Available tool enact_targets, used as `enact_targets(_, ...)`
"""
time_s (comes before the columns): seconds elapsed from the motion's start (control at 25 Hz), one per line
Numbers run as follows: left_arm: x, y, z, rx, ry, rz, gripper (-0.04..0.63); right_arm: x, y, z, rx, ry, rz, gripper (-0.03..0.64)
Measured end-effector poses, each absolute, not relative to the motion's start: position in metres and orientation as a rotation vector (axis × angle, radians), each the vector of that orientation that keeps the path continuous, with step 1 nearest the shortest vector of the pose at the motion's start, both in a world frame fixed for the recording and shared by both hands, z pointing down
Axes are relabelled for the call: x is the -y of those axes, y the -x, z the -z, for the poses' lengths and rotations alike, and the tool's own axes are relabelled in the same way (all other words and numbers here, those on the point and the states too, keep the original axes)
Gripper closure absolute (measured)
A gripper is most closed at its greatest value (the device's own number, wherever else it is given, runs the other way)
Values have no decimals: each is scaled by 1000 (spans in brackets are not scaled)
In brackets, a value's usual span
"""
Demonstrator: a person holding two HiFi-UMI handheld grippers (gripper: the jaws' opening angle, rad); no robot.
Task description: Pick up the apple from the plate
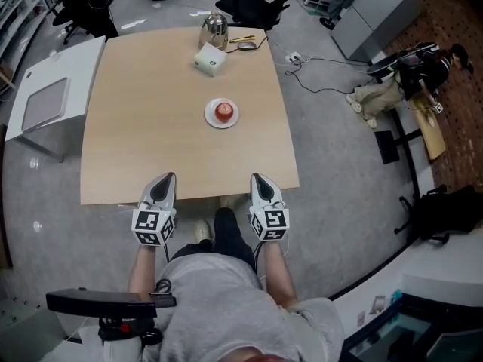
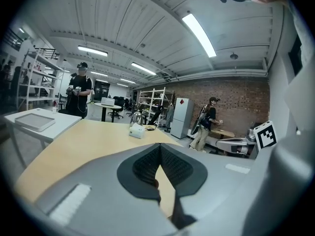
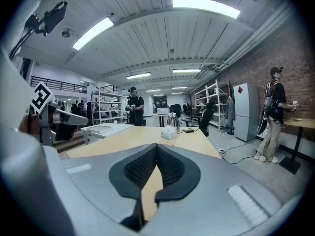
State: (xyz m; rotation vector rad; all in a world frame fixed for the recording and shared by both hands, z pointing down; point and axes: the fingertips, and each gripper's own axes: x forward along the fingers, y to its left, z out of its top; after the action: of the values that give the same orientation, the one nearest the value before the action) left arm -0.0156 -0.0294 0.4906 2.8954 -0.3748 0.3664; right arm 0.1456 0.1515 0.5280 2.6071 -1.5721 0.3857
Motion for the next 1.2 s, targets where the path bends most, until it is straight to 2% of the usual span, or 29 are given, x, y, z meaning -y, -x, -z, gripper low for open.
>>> enact_targets(1.2,109,-56,-541,594,-2755,-496,575,-26,-262,-587,1724,-2364,-499,611)
